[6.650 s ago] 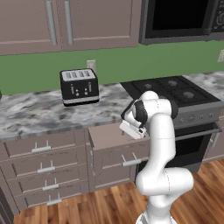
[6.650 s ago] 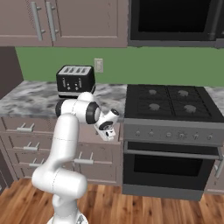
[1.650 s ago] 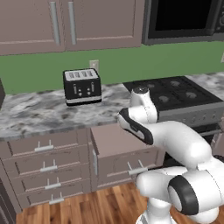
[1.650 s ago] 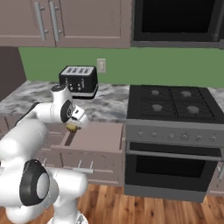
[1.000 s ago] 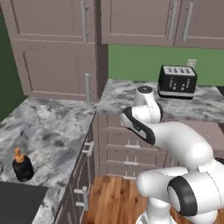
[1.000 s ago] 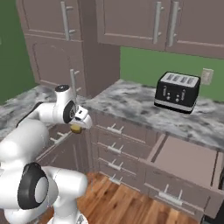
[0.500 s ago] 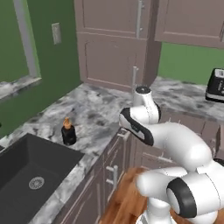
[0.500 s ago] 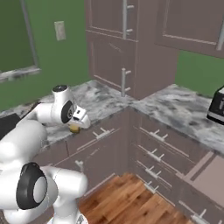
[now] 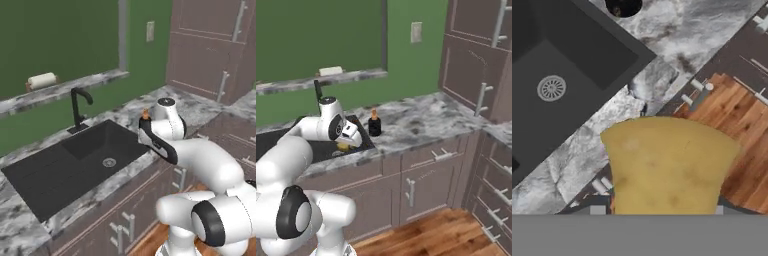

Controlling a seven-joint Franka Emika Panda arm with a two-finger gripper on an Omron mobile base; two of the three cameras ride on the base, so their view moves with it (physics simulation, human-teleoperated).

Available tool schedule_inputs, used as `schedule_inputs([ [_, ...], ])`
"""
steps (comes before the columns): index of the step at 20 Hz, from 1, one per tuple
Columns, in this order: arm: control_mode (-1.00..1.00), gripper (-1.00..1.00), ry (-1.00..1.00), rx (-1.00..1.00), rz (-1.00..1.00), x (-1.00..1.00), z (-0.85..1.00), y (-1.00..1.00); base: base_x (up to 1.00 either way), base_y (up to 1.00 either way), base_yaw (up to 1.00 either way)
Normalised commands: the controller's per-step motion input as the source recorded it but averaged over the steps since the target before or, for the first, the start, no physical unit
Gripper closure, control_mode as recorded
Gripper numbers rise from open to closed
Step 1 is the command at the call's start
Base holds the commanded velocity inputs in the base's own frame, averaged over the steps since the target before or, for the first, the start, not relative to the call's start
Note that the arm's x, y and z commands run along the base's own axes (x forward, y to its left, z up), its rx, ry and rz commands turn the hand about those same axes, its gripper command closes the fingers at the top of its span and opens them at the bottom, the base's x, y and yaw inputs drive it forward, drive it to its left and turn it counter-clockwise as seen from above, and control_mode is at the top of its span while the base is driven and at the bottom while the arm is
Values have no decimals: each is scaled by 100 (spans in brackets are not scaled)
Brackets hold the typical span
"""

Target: Restock the sink supplies by placing the sponge and soap dispenser on the counter and next to the sink. Make sure the soap dispenser is upright.

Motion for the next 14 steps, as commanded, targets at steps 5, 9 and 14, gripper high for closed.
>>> schedule_inputs([
  [5, 100, 100, 0, 0, 0, 0, 0, 0, -31, 86, 63],
  [9, 100, 100, 0, 0, 0, 0, 0, 0, -6, 91, 63],
  [14, -100, 100, 9, 0, 14, 40, -7, 2, 44, 29, 28],
])
